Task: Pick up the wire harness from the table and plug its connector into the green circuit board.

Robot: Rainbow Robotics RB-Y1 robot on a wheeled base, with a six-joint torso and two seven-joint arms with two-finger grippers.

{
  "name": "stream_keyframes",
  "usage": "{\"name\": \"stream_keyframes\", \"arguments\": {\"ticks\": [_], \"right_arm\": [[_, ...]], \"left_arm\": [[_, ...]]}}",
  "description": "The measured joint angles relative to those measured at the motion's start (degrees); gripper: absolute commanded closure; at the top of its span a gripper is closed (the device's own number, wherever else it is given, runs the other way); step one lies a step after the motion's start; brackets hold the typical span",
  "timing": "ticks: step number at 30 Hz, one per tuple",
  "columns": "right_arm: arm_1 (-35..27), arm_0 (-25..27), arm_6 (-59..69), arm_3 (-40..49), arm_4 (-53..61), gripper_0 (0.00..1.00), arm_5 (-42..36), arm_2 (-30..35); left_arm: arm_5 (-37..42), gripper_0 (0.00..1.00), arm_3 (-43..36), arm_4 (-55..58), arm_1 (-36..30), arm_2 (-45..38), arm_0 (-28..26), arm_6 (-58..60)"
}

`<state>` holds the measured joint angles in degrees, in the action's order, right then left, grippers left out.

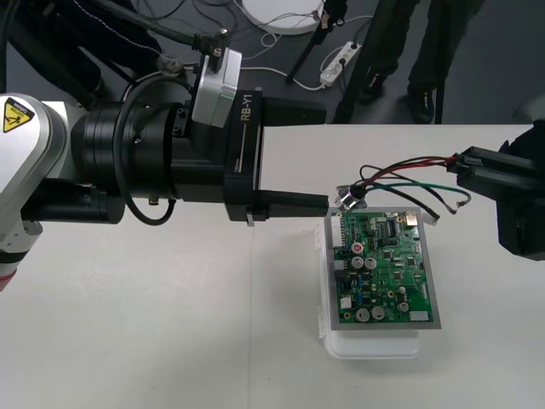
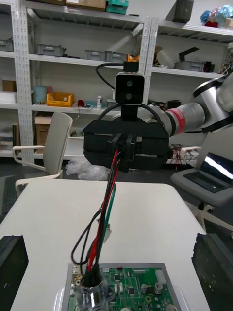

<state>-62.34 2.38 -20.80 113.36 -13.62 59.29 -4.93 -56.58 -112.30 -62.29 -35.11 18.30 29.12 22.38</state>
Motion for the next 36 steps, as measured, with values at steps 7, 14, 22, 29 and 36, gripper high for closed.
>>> {"name": "stream_keyframes", "arguments": {"ticks": [7,14,22,29,36], "right_arm": [[-0.1,0.0,1.4,1.6,-1.8,1.0,-2.6,0.0],[-0.1,-0.2,1.5,2.9,-2.5,1.0,-4.3,0.0],[1.8,-0.9,1.5,4.5,-6.4,1.0,-6.7,-0.7],[2.1,-2.8,2.8,6.9,-6.5,1.0,-11.8,-4.9],[2.2,-3.3,2.9,9.4,-8.6,1.0,-14.3,-5.8]], "left_arm": [[0.0,0.0,0.2,-0.1,0.1,0.9,0.8,0.0],[0.0,0.0,0.2,-0.1,0.1,1.7,0.9,0.0],[0.0,0.0,0.3,-0.2,0.2,1.9,0.9,0.0],[0.1,0.0,0.3,-0.2,0.2,1.9,0.9,0.0],[0.1,0.0,0.3,-0.2,0.3,1.9,0.9,0.0]]}}
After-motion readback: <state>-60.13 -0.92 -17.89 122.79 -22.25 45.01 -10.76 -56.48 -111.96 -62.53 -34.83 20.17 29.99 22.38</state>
